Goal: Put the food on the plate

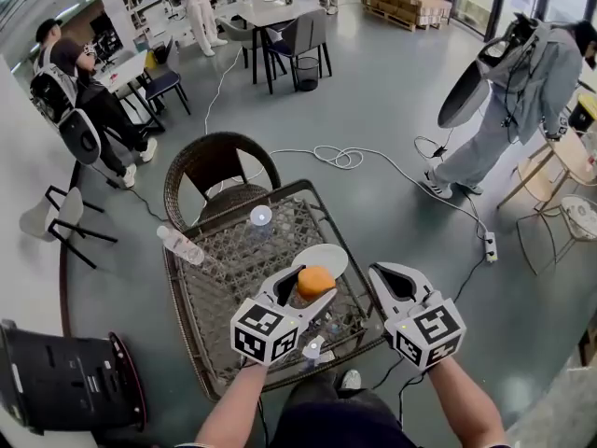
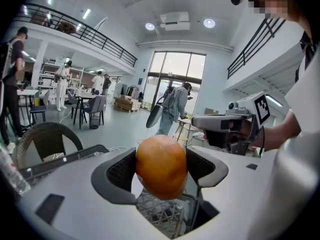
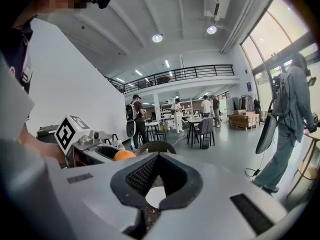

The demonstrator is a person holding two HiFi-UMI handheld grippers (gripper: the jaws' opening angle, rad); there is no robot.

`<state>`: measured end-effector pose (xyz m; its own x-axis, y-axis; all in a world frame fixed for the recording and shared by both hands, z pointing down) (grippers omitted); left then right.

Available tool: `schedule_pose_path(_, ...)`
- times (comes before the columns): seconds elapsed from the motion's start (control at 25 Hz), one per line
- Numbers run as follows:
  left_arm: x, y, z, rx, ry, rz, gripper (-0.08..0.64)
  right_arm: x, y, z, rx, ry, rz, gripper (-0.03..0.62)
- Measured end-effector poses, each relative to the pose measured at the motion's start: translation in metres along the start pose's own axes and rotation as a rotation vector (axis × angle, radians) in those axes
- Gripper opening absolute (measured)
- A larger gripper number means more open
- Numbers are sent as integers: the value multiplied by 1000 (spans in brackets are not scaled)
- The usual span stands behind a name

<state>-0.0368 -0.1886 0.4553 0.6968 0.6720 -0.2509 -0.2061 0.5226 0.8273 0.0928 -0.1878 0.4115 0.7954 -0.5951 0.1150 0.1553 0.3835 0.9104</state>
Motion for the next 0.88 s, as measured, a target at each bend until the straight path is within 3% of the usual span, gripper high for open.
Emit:
schedule_pose_path(0.48,-71,54,83,-199,-3,-18,316,28,46,69,-119,49,87,3)
schedule_pose_path(0.88,-110,99,143,-415,-45,52,318,43,85,90,-212,95,127,3)
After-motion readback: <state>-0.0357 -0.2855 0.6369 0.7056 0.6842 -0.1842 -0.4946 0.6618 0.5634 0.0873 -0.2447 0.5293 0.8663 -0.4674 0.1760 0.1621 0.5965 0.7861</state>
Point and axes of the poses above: the fingertips, and each gripper's own axes: z forward along the fingers, x to its right, y out of its underside, the point moved 3 cm from there along -z, backward along the fingers, and after that the axes turned 6 degrees about -x, right-handed, at the moved point
